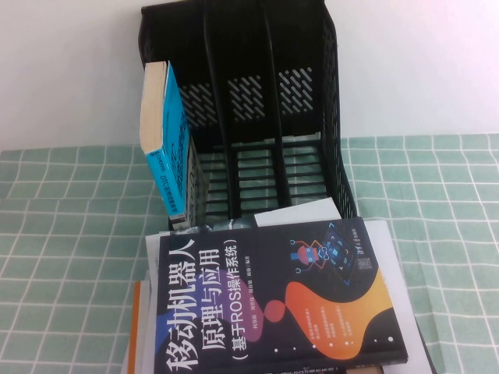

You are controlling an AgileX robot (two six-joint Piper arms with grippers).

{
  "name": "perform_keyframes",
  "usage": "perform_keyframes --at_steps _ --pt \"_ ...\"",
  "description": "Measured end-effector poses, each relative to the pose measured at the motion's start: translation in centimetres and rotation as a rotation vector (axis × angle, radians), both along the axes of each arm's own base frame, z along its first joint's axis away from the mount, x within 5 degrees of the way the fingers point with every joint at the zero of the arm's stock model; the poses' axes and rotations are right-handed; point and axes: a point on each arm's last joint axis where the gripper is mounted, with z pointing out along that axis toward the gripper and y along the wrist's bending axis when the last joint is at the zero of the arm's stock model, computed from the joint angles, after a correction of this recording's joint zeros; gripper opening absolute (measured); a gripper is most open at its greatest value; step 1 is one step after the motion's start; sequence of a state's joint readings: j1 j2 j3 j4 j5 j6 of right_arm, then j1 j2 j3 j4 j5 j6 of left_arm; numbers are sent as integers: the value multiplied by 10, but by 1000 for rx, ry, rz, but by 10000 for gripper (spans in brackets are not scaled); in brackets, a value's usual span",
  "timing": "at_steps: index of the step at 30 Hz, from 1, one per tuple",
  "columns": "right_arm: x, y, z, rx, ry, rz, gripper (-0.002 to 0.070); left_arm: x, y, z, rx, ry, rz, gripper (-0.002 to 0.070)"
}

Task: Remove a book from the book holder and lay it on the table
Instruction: Hold the bookshelf

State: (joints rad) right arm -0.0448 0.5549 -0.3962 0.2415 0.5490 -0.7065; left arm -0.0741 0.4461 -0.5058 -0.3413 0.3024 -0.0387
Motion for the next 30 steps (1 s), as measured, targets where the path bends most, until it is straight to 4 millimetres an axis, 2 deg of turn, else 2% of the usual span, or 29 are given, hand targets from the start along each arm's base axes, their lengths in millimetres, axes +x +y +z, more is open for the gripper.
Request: perform_keyframes --at_steps 6,10,15,20,23,25,27,30 --pt "9 2 35 14 -412 9 -2 4 0 0 -23 -2 7 -1" --pt "8 13 40 -21 -483 149 -2 16 -1 0 -98 3 21 -1" --pt "0 39 54 167 -602 398 -2 38 -5 -9 -150 75 19 -1" --pt "-8 50 64 194 -692 543 -2 57 -20 -26 -106 187 -57 -1" --pt "-12 58 65 250 -683 648 -2 68 -29 -26 -72 215 -108 -1" --pt "-12 64 64 304 -613 722 -2 73 -34 -24 -59 223 -130 -1" --pt "-11 68 59 341 -464 766 -2 80 -37 -23 -51 229 -139 -1" --pt "-5 68 45 304 -123 776 -2 86 -41 -21 -50 238 -145 -1"
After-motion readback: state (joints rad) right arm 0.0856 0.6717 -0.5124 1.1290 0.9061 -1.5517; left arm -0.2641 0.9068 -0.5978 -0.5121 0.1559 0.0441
